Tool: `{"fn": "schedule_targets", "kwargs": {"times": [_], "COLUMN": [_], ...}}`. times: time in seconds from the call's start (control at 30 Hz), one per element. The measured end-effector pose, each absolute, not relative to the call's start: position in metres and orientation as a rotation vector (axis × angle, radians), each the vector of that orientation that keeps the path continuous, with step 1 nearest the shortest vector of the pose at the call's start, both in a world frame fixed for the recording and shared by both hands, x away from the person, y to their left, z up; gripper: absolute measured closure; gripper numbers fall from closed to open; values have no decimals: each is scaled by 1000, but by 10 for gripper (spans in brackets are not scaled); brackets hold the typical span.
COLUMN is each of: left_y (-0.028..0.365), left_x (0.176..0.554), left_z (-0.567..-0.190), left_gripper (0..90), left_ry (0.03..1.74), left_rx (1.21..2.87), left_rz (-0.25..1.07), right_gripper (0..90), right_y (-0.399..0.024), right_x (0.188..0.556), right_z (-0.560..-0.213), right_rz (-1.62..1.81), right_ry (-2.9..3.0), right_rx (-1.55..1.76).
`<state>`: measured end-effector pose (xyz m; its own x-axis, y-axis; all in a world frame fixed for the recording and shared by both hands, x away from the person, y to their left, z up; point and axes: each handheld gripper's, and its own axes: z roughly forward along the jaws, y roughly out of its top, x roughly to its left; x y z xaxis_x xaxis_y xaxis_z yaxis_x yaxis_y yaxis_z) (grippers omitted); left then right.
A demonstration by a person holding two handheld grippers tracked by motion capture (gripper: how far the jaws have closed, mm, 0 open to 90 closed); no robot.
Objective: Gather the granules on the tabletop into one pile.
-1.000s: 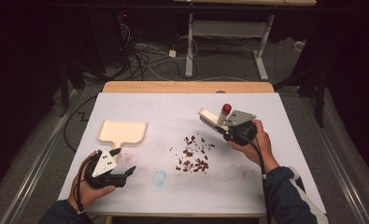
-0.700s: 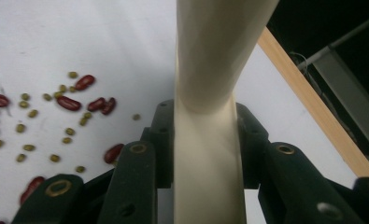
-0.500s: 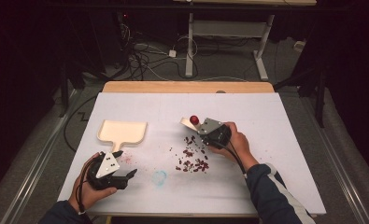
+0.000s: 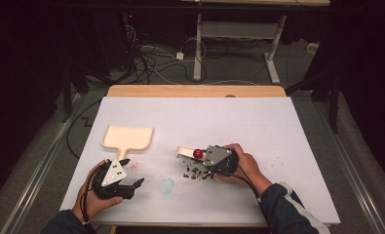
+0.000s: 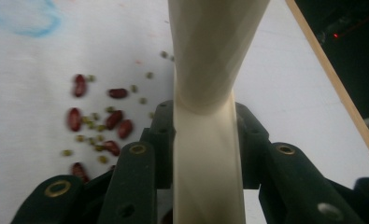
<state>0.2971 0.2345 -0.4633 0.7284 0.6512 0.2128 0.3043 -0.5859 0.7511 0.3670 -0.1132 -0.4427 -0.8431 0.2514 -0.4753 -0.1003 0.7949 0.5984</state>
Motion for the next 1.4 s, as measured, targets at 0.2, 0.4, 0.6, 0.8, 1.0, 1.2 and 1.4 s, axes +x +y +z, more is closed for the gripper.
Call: {"fn": "schedule_targets", "kwargs": {"times": [0.2, 0.4, 0.6, 0.8, 1.0, 1.2, 1.4], "left_y": [234, 234, 234, 232, 230, 231, 231], "left_x": [297, 297, 297, 298, 300, 300, 299], "left_z": [-463, -463, -463, -464, -465, -465, -465], "left_gripper": [194, 194, 194, 194, 194, 194, 194], "left_ry": [714, 714, 711, 711, 705, 705, 713], "left_rx": [2213, 2209, 2216, 2219, 2228, 2229, 2230], "left_rz": [620, 622, 621, 617, 606, 597, 588], "right_gripper": [673, 674, 674, 674, 674, 674, 671], "right_y": [-115, -123, -134, -129, -100, -80, -92], "right_x": [356, 362, 374, 391, 399, 392, 382], "right_z": [-440, -424, -409, -423, -437, -447, -451], "right_rz": [842, 913, 927, 863, 862, 900, 955], "right_ry": [2421, 2367, 2302, 2277, 2290, 2355, 2405], "right_rx": [79, 139, 233, 309, 240, 125, 1]}}
